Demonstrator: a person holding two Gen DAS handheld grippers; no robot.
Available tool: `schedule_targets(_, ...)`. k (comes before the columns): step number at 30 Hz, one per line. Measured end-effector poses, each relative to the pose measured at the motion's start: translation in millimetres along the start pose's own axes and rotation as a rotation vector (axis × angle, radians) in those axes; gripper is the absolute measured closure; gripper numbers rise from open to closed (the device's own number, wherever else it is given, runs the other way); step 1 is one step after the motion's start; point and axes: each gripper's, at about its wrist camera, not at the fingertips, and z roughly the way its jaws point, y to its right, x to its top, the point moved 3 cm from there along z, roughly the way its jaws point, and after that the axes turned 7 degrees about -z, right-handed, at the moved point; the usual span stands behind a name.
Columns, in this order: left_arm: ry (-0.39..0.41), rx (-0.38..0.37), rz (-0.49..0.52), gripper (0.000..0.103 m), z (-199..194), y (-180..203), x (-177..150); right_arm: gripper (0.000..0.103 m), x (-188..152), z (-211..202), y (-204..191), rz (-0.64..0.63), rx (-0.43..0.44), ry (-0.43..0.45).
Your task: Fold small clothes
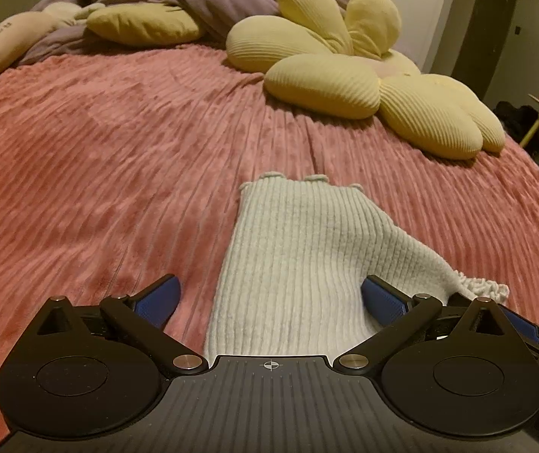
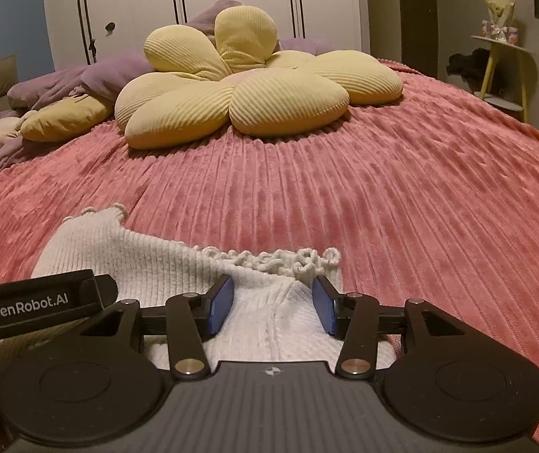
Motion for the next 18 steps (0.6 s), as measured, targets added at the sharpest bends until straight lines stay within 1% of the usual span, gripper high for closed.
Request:
schedule_targets(4,-0.004,0.001,0.000,0.000,0.4,-0.1,0.0,0.054,-0.6,1.9,0.1,0.001,0.001,-0.001)
schedule_targets(8,-0.026,0.007,0.003,0.000,-4.3,1.0,3.7,0.054,2.7,0.9,-1.2,-0.007,-0.003,-0.015)
schedule_targets(9,-0.045,-0.002,0.004,0.000,-7.3,0.4,5.8,0.054,4.0,0.0,-1.5,-0.011,-0.002,-0.020)
schedule_targets(11,-0.112,-0.003,-0.003,0.000,-16.8,-2.2,11.4,0.052,7.4,-2.2,-1.4,-0.015,0.012,-0.039)
schedule_targets(12,-0.132,0.001,-0.008,0.000,-26.6,-3.8,12.5,0.047,10.9,-3.9,-0.8,-0.021,0.035,-0.062)
schedule_targets(13,-0.132,-0.007,-0.006,0.000,-38.3,-5.2,11.3,0.041,15.3,-7.4,-0.3,-0.030,0.065,-0.087)
schedule_targets(14,-0.112,-0.032,0.012,0.000,-55.1,-6.9,7.2,0.038,19.9,-15.3,-0.4,-0.043,0.091,-0.099)
schedule_targets(17,-0.040,-0.053,0.039,0.000,-92.7,-17.9,-8.6,0.037,19.1,-54.5,-4.6,-0.081,0.132,-0.043)
schedule_targets(18,-0.049,-0.050,0.054,0.000,-96.3,-20.6,-15.0,0.037,14.1,-71.4,-6.0,-0.095,0.135,-0.023)
